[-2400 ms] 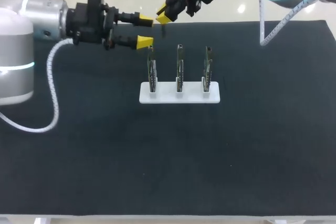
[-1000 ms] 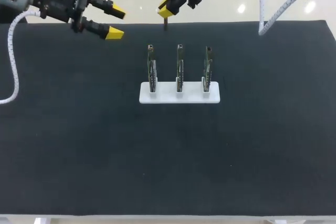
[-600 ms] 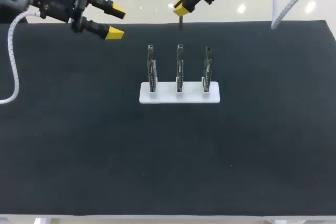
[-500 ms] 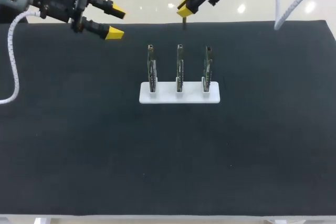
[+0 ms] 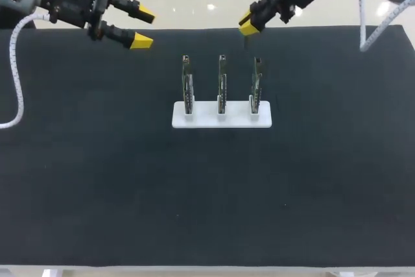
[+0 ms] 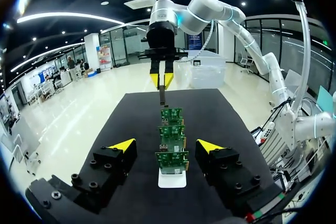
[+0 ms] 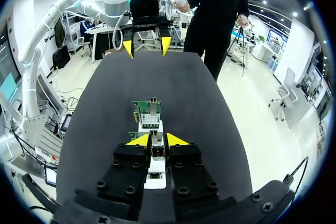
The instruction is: Pick up the optical module with the left hand, and insert it into the network port with the right hand.
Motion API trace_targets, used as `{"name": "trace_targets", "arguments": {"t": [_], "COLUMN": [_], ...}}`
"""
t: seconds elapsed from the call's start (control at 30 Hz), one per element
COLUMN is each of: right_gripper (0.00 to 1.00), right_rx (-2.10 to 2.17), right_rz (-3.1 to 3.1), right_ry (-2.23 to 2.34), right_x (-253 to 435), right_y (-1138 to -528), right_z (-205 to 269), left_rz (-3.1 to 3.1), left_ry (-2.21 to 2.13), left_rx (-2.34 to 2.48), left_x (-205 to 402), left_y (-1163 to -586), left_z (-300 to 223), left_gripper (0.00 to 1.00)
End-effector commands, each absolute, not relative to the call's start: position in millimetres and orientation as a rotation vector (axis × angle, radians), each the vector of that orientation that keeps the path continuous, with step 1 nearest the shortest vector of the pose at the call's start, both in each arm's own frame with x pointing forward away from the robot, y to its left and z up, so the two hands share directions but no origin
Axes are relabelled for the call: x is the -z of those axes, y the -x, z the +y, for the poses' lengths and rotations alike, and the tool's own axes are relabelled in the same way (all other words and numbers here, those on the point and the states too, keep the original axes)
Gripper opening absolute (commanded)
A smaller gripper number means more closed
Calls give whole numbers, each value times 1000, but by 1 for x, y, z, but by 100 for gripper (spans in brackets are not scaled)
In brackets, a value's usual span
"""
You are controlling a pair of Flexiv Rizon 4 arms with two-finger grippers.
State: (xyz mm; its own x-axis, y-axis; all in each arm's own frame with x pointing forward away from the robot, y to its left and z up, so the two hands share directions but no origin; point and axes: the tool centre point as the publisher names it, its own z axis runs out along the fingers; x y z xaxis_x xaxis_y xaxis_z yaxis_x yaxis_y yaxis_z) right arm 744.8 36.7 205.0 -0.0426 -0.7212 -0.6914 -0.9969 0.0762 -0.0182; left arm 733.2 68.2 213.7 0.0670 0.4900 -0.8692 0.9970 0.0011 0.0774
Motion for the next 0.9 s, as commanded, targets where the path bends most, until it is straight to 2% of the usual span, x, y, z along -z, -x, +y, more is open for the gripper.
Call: {"name": "trace_targets", "arguments": {"t": [0.03,0.9], "right_gripper": [0,0], "right_rx": [-663,-728], "right_rz": [1811,1812], "right_ry": [1689,1702], "right_x": [-202,-189], "right_y": [-738,-739], "right_z": [28,15], "left_rz": [1524,1524], "left_ry": [-1590,-1590], "left_rx": [846,846], "left_x": [-213,-213], "left_y": [-733,-733], "left_z": [67,67], "left_gripper": [100,100]}}
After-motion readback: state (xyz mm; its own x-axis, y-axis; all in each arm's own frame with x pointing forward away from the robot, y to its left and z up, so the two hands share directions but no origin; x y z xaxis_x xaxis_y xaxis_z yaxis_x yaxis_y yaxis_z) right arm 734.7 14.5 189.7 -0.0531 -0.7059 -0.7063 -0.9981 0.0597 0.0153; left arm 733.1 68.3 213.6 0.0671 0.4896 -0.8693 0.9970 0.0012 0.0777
